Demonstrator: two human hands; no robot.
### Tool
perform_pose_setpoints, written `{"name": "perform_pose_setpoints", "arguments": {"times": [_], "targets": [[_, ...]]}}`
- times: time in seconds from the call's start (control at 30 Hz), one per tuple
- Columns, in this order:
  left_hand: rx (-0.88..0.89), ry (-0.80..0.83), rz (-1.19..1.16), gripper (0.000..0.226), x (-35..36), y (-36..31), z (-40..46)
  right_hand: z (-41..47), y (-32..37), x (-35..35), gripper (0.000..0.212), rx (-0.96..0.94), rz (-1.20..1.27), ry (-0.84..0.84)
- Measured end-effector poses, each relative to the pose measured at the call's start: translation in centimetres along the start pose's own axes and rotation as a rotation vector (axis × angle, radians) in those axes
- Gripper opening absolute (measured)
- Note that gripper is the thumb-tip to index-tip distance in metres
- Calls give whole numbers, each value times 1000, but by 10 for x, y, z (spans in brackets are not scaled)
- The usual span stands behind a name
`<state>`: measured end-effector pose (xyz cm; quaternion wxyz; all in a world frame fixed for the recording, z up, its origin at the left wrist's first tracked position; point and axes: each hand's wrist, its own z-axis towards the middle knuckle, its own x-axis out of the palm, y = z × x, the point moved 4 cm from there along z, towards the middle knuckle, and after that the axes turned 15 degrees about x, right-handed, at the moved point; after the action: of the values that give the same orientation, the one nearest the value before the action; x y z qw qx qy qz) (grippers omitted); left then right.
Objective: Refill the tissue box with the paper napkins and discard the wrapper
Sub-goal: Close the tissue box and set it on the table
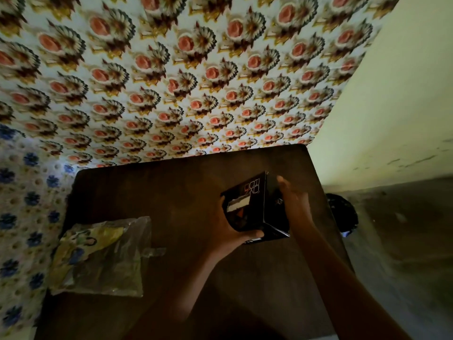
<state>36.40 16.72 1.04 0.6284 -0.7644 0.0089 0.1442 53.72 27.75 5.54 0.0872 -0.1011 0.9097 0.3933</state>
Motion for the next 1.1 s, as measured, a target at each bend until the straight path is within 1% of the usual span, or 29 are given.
{"name": "perform_pose_setpoints", "arguments": {"times": [0.07,0.1,0.13,0.17,0.2,0.23,0.3,0.33,0.37,0.43,0.5,0.6,0.67,0.73,0.83,0.97,1.1], "targets": [[-27,20,70,145,9,12,-1,-1,0,1,56,-6,-140,30],[-35,18,91,147,12,20,-1,2,-3,2,70,-18,-255,19],[-33,13,98,147,15,22,-3,6,-8,0,87,-11,-343,2],[-24,-7,94,146,15,24,-5,12,-13,-1,99,-4,-369,-13],[-23,-26,102,142,14,25,-7,19,-20,-3,101,8,-365,-8],[-27,-47,120,137,11,21,-9,22,-25,-4,93,18,-338,20],[14,-105,148,124,1,20,-12,24,-26,2,65,40,-270,112],[40,-137,145,120,-6,21,-12,28,-28,7,56,55,-255,134],[49,-162,146,121,-13,22,-12,33,-29,13,53,57,-243,154],[27,-208,141,127,-28,27,-10,42,-29,31,51,49,-232,202],[7,-252,118,127,-46,35,-5,49,-26,50,51,62,-207,238],[-32,-299,137,112,-72,30,4,54,-12,76,42,43,-243,220],[-57,-363,198,95,-89,28,13,63,-5,92,40,35,-296,181],[-50,-432,249,88,-106,28,25,70,3,110,37,45,-322,172],[-72,-432,258,86,-126,29,43,82,10,135,41,30,-341,155],[-62,-405,312,83,-148,30,68,94,22,159,38,-42,-310,148],[-33,-373,352,84,-156,32,87,102,36,168,46,-93,-290,96]]}}
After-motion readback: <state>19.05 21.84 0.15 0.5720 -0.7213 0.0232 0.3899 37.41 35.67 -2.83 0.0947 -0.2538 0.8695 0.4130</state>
